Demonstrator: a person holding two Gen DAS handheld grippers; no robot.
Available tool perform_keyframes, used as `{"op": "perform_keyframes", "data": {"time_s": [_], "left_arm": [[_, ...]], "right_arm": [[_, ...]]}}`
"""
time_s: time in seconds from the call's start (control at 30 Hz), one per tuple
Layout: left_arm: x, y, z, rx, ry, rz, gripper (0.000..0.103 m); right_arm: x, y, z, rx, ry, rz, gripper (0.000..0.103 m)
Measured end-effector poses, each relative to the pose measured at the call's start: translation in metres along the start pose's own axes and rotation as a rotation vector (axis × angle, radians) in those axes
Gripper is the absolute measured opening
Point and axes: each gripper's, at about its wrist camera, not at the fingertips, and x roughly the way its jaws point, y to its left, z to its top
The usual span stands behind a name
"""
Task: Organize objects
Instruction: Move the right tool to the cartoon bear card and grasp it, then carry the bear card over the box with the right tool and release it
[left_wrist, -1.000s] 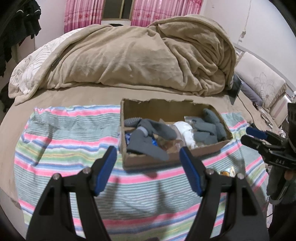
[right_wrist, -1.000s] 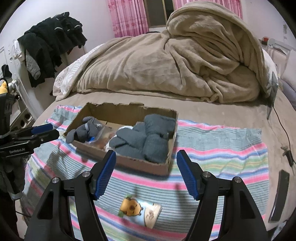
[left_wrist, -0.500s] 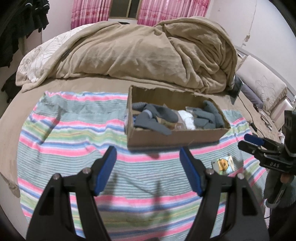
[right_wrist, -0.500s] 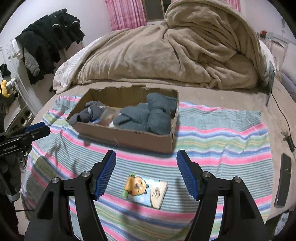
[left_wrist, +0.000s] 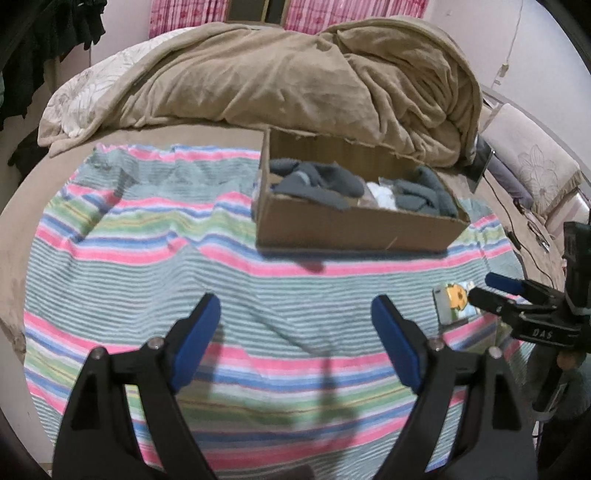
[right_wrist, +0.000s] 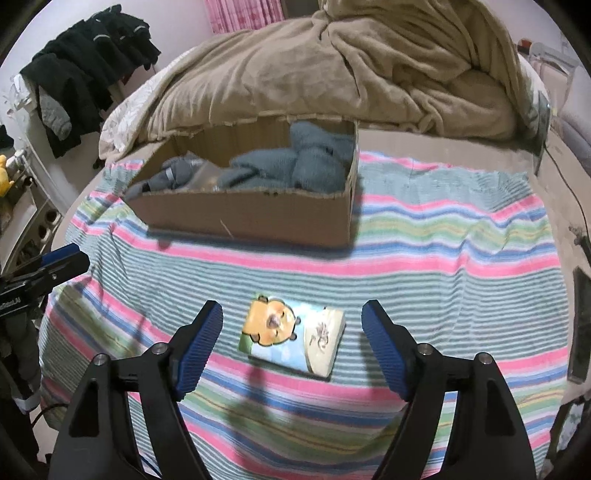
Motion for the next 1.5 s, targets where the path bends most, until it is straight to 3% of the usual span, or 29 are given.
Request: {"op": "perform_keyframes", "data": {"time_s": [0.37, 0.47, 0.63, 1.07, 1.5], "left_arm": [[0.009, -0.009, -0.012, 0.016, 0.034, -0.027, 0.085], [0.008, -0.010, -0.012, 0.019, 0.030, -0.030, 0.085], [0.006, -0.009, -0.009, 0.016, 0.024, -0.034, 0.085], [-0.009, -0.003, 0.008, 0.025, -0.037, -0.026, 0.085], [-0.012, 0.006, 0.039, 0.044, -0.098, -0.019, 0.085]], "right_arm": [[0.027, 0.005, -0.017, -0.017, 0.072, -0.032, 0.080], [0.028, 0.006, -0.018, -0.022, 0.078, -0.030, 0.073], [0.020, 0.012, -0.015, -0.038, 0.068, -0.014, 0.072], [-0.008, 0.036, 0.026, -0.069, -0.033, 0.063, 0.072], [-0.007, 0.054, 0.070, -0.094, -0.095, 0.087, 0.072]]}}
